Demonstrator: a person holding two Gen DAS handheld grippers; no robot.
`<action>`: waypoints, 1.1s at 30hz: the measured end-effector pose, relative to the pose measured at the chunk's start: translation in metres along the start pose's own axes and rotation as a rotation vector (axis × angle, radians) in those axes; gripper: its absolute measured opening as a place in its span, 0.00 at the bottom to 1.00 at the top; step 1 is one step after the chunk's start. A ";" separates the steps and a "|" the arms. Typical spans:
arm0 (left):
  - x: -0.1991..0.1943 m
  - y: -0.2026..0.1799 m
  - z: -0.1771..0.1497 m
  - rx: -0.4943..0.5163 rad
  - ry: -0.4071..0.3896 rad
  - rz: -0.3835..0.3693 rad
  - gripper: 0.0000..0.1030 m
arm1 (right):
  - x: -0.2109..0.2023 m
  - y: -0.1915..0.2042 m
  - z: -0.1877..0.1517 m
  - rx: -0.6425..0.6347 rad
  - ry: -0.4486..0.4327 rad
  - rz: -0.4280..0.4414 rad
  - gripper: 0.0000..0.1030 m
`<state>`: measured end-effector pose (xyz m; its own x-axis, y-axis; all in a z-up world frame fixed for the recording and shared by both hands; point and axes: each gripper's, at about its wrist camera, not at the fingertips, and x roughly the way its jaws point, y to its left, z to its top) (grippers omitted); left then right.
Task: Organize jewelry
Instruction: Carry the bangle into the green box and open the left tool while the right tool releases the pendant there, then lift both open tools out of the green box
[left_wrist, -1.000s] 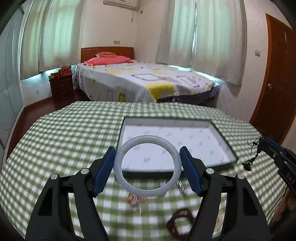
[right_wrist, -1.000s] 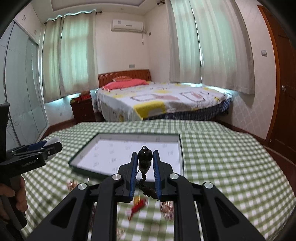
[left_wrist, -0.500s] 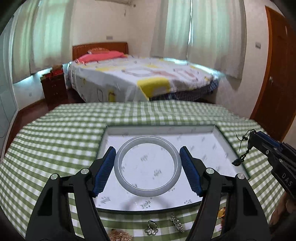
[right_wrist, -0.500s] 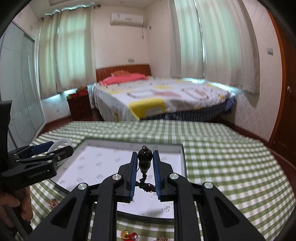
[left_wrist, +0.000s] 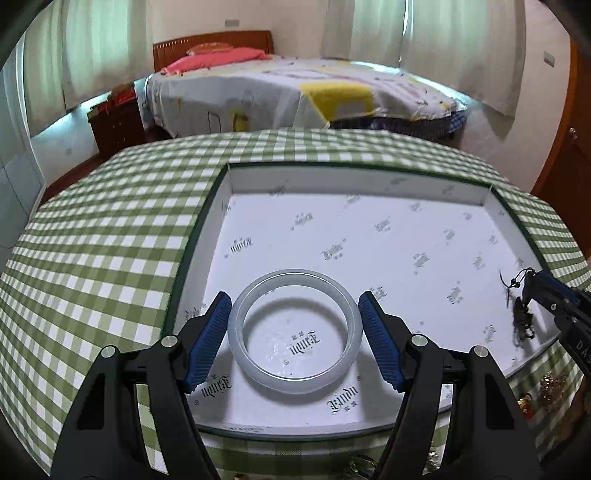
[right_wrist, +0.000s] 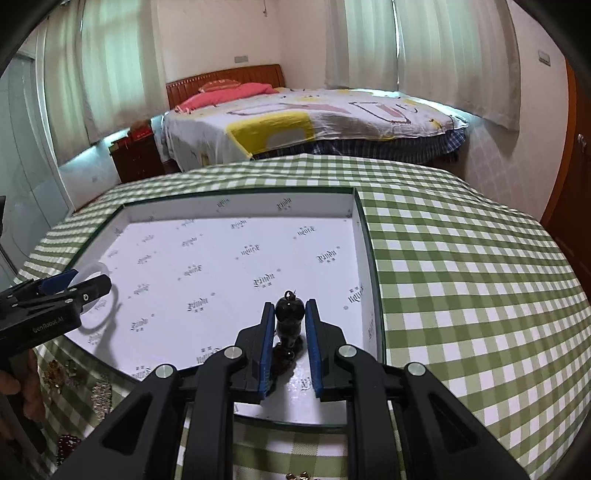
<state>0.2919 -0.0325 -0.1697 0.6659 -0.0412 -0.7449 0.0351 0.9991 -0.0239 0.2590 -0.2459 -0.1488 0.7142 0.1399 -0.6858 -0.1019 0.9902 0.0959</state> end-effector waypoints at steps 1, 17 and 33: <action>0.001 0.002 -0.001 -0.004 0.008 -0.002 0.67 | 0.002 0.000 0.000 -0.003 0.009 -0.005 0.17; 0.010 -0.003 -0.002 0.033 0.050 0.012 0.71 | 0.008 -0.009 -0.001 0.020 0.049 0.011 0.36; -0.038 -0.004 0.001 0.017 -0.100 -0.013 0.77 | -0.035 0.005 -0.008 0.008 -0.063 0.013 0.48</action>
<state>0.2672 -0.0353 -0.1409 0.7366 -0.0559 -0.6740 0.0564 0.9982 -0.0211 0.2280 -0.2457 -0.1302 0.7551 0.1526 -0.6376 -0.1061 0.9881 0.1110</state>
